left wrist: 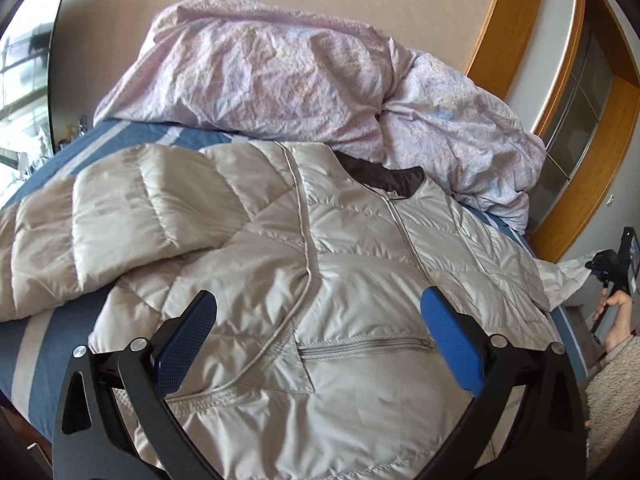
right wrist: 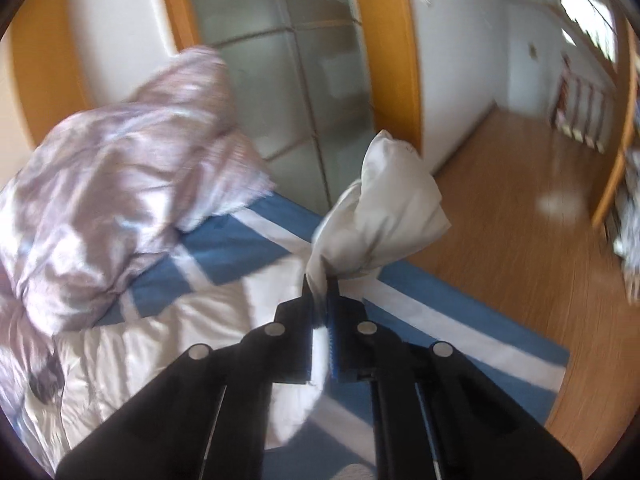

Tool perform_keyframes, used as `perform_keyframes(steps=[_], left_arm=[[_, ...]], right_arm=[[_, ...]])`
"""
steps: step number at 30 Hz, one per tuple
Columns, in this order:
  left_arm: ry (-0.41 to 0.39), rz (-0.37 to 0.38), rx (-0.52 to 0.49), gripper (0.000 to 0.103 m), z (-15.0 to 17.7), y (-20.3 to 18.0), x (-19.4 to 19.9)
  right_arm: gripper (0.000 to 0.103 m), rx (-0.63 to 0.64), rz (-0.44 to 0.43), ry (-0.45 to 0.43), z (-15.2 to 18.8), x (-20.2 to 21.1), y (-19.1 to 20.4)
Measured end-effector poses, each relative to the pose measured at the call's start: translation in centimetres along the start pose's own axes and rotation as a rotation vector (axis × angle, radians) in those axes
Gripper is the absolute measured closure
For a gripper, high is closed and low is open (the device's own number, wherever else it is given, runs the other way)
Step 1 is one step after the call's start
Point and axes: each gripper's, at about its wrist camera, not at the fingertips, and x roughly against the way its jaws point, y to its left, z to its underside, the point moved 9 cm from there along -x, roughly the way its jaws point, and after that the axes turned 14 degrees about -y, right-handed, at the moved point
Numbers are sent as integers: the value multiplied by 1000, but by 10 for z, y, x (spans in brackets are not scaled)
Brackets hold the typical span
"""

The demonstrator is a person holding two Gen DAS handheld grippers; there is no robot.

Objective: Fold large clothes

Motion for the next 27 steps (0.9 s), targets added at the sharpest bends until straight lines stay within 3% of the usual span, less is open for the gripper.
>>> perform_keyframes(steps=[4,8,13,17,21,27], left_arm=[[-64,-29,10,1,-9,13,9],[-66,-37,-12,1,-13,20,14],[-96,-31,8,1,-18,27,23],[-131,-55,0,1,-22,35,30],[-143,-67,6,1,-24,43,34],[-151,-87,14,1,-25,53,36]], right_arm=[[96,89,-118,-56,-10,32,65],[96,120,-282,-52,-7,65,126],[96,145,-539,0,13,117,204],[96,205,-705,104,60,149,259],[96,261,-784,233,118,166,299],[96,373,-780,322,181,179,340]])
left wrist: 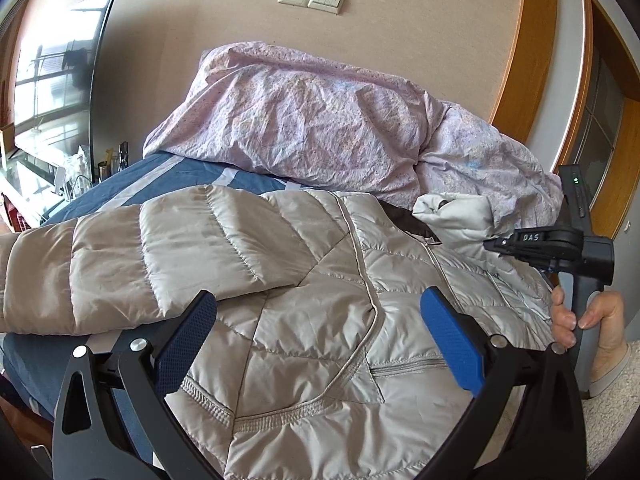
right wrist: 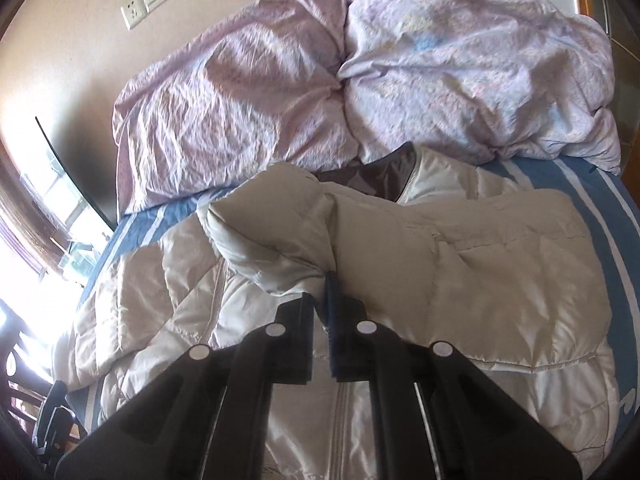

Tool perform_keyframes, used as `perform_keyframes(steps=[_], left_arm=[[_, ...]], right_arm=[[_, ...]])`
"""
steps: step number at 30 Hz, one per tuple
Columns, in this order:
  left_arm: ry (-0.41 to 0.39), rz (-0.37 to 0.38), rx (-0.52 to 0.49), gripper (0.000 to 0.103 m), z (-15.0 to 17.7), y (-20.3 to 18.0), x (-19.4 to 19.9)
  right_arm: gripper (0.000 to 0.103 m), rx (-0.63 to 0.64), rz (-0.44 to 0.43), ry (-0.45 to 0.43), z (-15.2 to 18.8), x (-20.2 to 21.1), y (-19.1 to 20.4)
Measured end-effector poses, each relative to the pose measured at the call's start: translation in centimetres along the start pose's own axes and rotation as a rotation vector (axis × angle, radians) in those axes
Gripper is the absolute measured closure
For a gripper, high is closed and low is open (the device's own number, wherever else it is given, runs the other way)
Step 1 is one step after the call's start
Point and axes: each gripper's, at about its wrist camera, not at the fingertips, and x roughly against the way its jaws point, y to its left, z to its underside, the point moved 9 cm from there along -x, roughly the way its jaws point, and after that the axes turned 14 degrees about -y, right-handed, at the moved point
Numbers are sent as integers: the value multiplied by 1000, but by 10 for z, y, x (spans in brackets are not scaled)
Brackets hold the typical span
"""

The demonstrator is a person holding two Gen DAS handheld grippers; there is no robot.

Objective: Fold large clothes

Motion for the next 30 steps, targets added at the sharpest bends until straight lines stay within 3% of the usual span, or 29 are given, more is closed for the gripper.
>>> perform_keyframes(steps=[4,10,11,12,14,16,19,24,28,30], left_arm=[[6,-10,34,1,0,7,-2],[25,-8,75,1,3,17,-2],[32,-11,86,1,4,20,-2],[37,-16,98,1,4,23,-2],[48,-24,123,1,6,31,-2],[52,-37,146,1,7,40,-2],[48,-59,184,1,6,54,2],[41,-108,241,1,5,81,11],[30,-174,228,1,7,102,18],[36,-199,242,1,10,113,21]], right_arm=[[95,113,44,88,32,-25,21],[88,399,156,194,82,-42,30],[78,431,161,187,85,-38,31],[55,448,156,184,86,-33,34],[26,448,134,153,82,-20,39],[27,440,81,108,73,-5,45],[42,354,28,46,56,12,44],[62,145,162,-6,25,3,-9],[63,104,232,27,30,-20,-32],[62,106,246,99,45,-39,-33]])
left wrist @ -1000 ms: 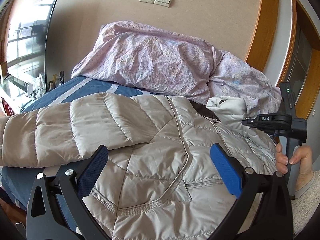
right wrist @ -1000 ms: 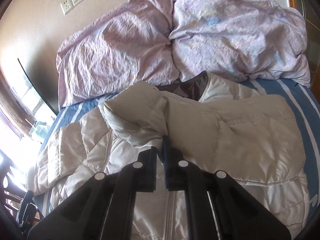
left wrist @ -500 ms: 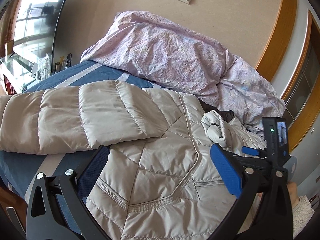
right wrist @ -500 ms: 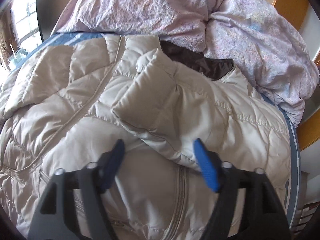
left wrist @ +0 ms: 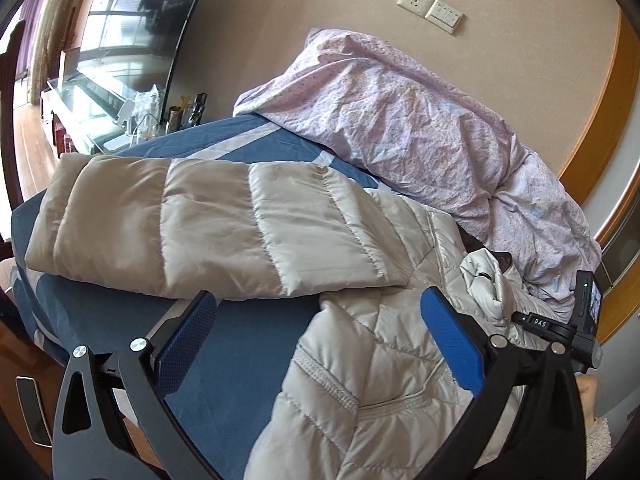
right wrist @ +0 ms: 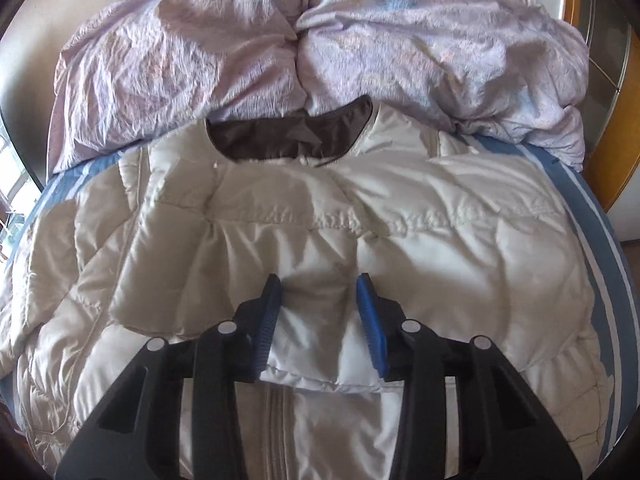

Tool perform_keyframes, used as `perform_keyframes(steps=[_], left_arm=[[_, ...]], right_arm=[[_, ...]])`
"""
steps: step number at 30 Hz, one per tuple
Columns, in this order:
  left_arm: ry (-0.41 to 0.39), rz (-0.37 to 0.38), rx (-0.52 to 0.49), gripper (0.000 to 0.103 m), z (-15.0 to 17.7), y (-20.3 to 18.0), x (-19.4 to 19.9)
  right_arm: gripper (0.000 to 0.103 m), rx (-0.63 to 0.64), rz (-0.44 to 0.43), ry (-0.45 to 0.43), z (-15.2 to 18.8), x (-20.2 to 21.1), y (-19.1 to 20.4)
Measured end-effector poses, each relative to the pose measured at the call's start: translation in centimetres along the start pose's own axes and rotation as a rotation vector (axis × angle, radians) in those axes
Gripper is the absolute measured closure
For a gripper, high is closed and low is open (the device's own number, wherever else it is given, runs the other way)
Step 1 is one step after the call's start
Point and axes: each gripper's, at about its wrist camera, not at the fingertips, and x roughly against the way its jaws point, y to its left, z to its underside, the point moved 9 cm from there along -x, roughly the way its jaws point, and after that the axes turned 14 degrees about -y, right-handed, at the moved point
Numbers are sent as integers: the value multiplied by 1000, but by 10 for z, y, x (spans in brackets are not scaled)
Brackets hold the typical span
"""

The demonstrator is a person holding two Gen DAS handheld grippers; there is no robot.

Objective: Fold large clothes

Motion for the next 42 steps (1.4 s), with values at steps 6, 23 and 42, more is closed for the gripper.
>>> perform_keyframes(steps=[6,23,42], left_arm=[[8,-66,76,1,2,37,4],[39,-200,485,13,14,119,1],[-77,-263,670,31,-6,171,-6]], right_arm=[[62,101,104,24,15,-21,13],[61,61,66,45,15,-23,8],[61,45,49,41,15,-22,7]])
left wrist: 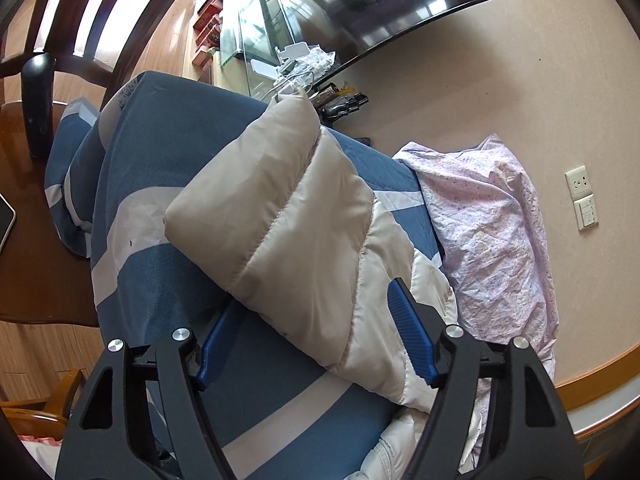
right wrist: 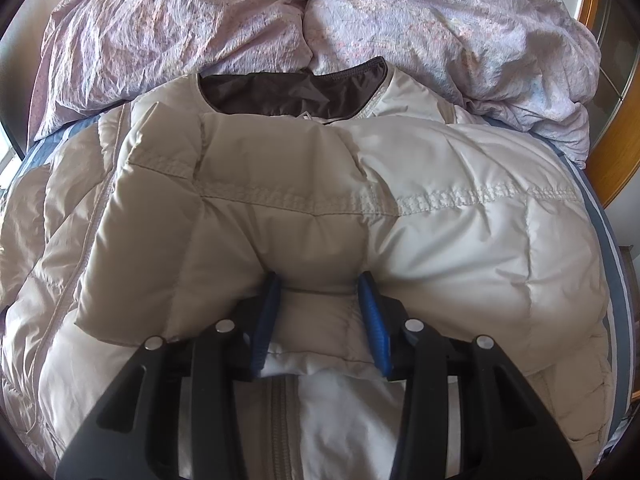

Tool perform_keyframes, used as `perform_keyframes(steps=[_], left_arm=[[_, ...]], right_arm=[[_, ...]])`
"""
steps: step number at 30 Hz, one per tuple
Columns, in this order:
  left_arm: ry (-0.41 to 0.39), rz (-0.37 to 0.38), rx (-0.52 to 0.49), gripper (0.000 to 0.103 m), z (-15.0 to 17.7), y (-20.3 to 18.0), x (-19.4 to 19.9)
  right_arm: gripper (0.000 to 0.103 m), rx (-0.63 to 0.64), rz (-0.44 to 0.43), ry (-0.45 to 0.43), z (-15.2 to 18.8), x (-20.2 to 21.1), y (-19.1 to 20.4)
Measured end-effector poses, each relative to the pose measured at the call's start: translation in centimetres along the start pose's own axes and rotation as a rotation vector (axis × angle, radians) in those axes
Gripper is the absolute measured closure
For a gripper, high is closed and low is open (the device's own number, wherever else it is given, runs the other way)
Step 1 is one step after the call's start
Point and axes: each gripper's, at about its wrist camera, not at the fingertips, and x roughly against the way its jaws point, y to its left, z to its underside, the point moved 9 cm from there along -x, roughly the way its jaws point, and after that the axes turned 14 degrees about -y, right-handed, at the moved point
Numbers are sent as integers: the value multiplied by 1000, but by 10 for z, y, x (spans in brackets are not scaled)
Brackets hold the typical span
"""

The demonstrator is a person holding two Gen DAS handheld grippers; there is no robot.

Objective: Fold large clothes

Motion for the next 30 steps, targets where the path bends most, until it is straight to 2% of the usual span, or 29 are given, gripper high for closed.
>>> perform_keyframes(steps=[4,12,15,17,20,25,30], left_arm=[[-5,-5,-8,33,0,0,-1],[-19,-27,-14,43,-3,4,-3],[-28,-42,-15,51,-5,7,-5],[-33,-51,-16,64,-6,9,-6],[-40,-49,-13,78,-10,12,-7],[-53,-29,-25,92,-14,9,-8],[-89,14,-84,94,-23,-13,-1]], right_arm=[[61,1,-3,1,0,0,0],[61,1,-5,1,0,0,0],[61,0,-6,1,0,0,0],[61,0,-6,0,0,0,0],[61,0,-6,0,0,0,0],[61,0,-6,-1,1,0,-1],[60,2,-13,-1,0,0,1]])
